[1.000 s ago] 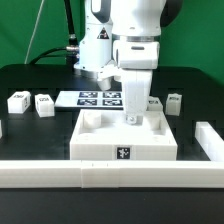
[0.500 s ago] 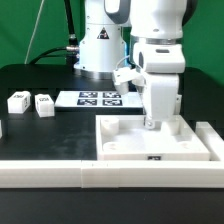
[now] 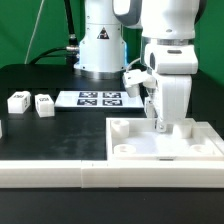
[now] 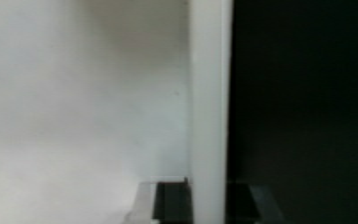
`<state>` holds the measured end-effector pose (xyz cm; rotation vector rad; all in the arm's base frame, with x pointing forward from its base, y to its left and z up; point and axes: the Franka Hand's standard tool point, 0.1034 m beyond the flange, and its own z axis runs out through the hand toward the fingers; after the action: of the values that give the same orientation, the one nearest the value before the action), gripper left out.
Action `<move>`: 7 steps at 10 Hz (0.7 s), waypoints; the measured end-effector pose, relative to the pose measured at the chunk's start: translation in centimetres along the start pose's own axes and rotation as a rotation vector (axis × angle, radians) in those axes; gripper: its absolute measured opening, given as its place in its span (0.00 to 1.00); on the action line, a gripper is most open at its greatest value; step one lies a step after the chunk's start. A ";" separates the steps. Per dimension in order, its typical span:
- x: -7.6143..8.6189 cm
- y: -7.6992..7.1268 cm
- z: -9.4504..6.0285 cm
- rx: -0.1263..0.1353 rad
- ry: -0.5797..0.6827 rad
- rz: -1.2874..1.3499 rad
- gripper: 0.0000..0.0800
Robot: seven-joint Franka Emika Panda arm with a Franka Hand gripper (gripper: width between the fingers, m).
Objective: Assemble one leg
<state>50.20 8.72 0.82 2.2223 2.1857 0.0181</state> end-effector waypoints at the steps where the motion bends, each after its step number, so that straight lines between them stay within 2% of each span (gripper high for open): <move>1: 0.0 0.0 0.0 0.000 0.000 0.001 0.19; 2: 0.0 0.0 0.0 0.000 0.000 0.001 0.42; 3: 0.0 0.0 0.0 0.000 0.000 0.001 0.59; 4: 0.0 0.0 0.0 0.000 0.000 0.001 0.59; 5: 0.0 0.0 0.0 0.001 0.000 0.001 0.76; 7: 0.0 0.0 0.0 0.001 0.000 0.001 0.81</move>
Offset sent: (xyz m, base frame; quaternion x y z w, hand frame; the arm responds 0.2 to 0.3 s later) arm 0.0000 0.0000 0.0000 0.0000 0.0000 0.0000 1.0000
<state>50.19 8.67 0.78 2.2235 2.1850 0.0172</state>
